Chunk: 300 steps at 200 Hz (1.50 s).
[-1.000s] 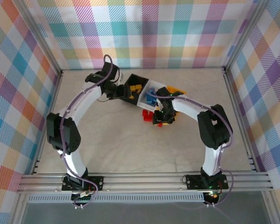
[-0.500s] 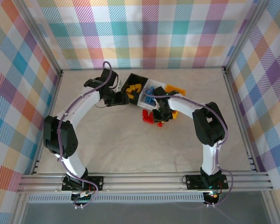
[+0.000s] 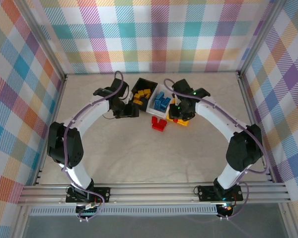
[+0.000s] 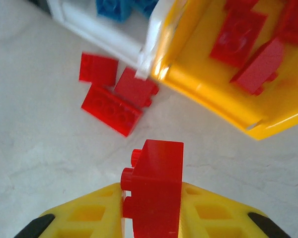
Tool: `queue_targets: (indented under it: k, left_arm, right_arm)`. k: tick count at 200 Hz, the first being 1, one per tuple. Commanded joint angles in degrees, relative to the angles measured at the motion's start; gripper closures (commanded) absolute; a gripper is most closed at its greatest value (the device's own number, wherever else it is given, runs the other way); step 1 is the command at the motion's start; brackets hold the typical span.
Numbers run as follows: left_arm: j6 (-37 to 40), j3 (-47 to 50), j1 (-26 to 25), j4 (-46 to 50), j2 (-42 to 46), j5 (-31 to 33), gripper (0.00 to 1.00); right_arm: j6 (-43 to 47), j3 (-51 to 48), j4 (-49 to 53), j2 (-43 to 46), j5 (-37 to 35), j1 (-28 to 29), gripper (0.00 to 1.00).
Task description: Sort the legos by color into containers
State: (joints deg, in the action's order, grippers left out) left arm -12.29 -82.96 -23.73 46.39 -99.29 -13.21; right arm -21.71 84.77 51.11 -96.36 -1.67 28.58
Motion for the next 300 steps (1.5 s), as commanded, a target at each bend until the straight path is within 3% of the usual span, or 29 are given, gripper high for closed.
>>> queue_targets:
  k: [1, 34, 113, 161, 201, 240, 300]
  left_arm:
    - [1.1, 1.9, -2.8, -1.5, 0.1, -2.3, 0.38]
    - [1.0, 2.5, -5.2, -1.6, -0.9, -3.9, 0.37]
    - [0.0, 4.1, -5.2, -2.1, -0.8, -6.7, 0.35]
    - [0.1, 1.8, -5.2, -1.2, -1.9, -6.5, 0.34]
    - [0.1, 1.6, -5.2, -1.9, -1.8, -6.6, 0.31]
    - [0.0, 1.6, -4.3, -2.5, -1.4, -6.7, 0.31]
    - [-2.5, 5.2, 0.0, -5.2, 3.0, -5.6, 0.25]
  right_arm:
    - [1.4, 3.1, 1.4, -4.4, -1.2, -3.6, 0.73]
    - [3.3, 9.4, 1.6, -11.8, -1.0, -7.2, 0.72]
    - [5.3, 14.8, 0.0, -21.0, -0.7, -11.6, 0.71]
    - [5.0, 14.8, -0.2, -20.0, -0.2, -12.0, 0.59]
    - [4.4, 14.2, 0.8, -15.3, 0.1, -11.9, 0.55]
    - [3.2, 11.3, 2.0, -8.5, 0.3, -8.9, 0.44]
    - [-3.1, 0.9, 0.9, -4.3, -0.4, 2.6, 0.33]
